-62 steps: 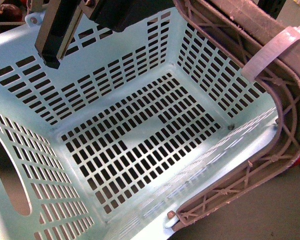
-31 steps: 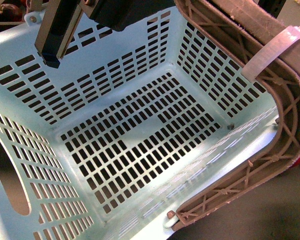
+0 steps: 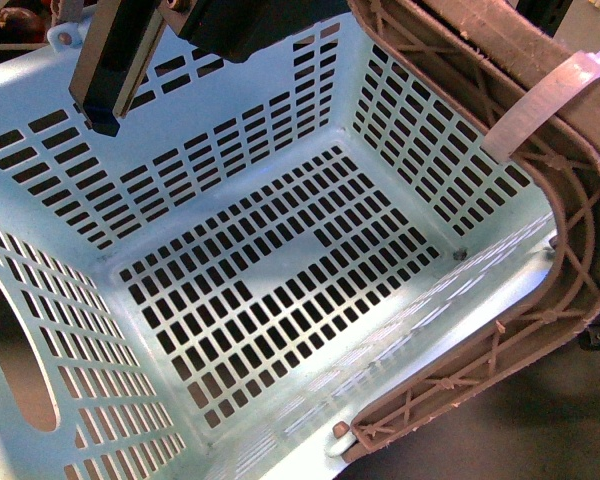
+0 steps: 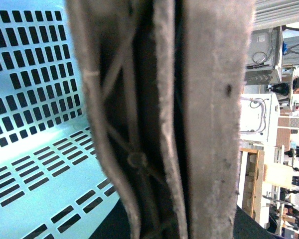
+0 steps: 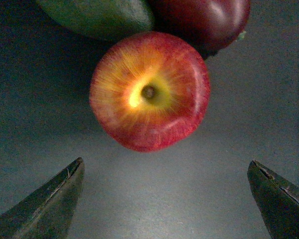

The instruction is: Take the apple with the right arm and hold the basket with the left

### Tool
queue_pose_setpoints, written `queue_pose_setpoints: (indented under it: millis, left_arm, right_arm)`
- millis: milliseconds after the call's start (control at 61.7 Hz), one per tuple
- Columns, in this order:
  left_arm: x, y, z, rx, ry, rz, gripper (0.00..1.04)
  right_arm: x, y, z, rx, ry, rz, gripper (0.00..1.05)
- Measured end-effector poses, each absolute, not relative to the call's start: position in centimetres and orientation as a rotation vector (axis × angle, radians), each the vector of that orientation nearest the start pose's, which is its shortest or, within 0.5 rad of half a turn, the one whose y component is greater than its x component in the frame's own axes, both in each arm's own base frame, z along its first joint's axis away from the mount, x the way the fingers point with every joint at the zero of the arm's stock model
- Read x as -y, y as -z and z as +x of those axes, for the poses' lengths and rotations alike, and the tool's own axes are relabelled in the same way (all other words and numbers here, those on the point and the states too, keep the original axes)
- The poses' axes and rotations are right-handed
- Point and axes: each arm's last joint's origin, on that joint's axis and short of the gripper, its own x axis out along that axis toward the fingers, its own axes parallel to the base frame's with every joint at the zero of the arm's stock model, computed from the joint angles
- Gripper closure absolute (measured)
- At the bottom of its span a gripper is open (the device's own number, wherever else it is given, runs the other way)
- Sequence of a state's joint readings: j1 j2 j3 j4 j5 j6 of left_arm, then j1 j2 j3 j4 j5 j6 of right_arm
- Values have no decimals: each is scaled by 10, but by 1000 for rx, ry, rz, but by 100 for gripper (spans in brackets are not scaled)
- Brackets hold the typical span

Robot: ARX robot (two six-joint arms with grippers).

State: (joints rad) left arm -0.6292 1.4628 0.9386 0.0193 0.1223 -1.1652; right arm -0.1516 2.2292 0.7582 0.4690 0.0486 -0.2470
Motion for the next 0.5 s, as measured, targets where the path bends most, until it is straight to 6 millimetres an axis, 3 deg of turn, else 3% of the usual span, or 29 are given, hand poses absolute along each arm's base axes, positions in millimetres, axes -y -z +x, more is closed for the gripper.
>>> queue_pose_setpoints:
  millis: [503]
  left_arm:
    - [190,-249,255,-857,353,-956,88]
  right_arm:
    - [46,29,350,-1038,62,-188,9]
